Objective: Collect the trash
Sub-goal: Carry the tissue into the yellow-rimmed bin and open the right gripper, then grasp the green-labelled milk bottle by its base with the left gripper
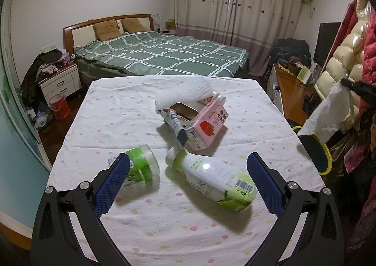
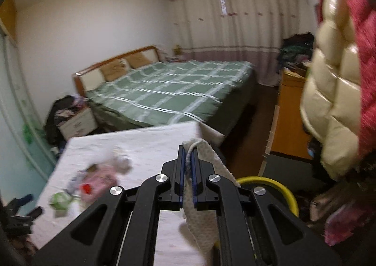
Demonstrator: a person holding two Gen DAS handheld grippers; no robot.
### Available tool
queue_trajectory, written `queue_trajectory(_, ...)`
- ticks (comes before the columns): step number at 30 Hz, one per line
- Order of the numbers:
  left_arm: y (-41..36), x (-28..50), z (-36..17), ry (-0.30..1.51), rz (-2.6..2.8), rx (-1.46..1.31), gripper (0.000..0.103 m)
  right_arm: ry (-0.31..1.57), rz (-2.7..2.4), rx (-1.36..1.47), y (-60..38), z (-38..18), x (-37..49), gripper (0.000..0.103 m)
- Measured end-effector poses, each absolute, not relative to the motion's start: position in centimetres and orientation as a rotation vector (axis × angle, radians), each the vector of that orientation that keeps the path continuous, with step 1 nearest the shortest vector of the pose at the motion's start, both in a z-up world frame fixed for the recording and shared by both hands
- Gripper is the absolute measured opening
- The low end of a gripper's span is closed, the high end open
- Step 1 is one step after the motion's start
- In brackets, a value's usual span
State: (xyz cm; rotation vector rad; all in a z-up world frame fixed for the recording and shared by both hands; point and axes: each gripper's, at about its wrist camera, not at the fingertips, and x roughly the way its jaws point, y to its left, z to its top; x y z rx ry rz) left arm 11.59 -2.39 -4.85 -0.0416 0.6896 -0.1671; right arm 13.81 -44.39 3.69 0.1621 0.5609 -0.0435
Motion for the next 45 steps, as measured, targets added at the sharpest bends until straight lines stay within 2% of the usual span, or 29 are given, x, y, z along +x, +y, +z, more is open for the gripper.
queue_trajectory(10,-4.5,12.0,-5.0,0.707,-0.204,-0.008,0.098,0.721,-0.219,0.188,-50.6,-4.1,15.1,0.006)
queue_trajectory(13,-5.3,12.2,-5.2,0.717,-0.221,0.0,0.098,0.747,-0.251,0.174,-51.0,-5.4,15.3,0.016)
queue_trajectory(15,-5.8,12.3,-5.4,0.723,-0.23,0.009,0.098,0.743,-0.27,0.163,-51.0,-5.4,15.3,0.028)
queue_trajectory(20,-7.0,12.4,-5.6,0.732,-0.254,0.024,0.098,0.731,-0.313,0.159,-51.8,-5.4,14.8,0.029)
queue_trajectory(24,-7.7,12.5,-5.9,0.742,-0.268,0.034,0.098,0.757,-0.297,0.138,-51.6,-5.7,15.0,0.043)
queue_trajectory(33,-8.2,12.3,-7.1,0.779,-0.28,0.021,0.098,0.759,-0.269,0.173,-51.3,-5.9,15.0,0.043)
queue_trajectory(45,-9.5,14.4,-12.7,0.892,-0.148,-0.054,0.098,0.775,-0.197,0.187,-49.3,-7.1,15.6,0.043)
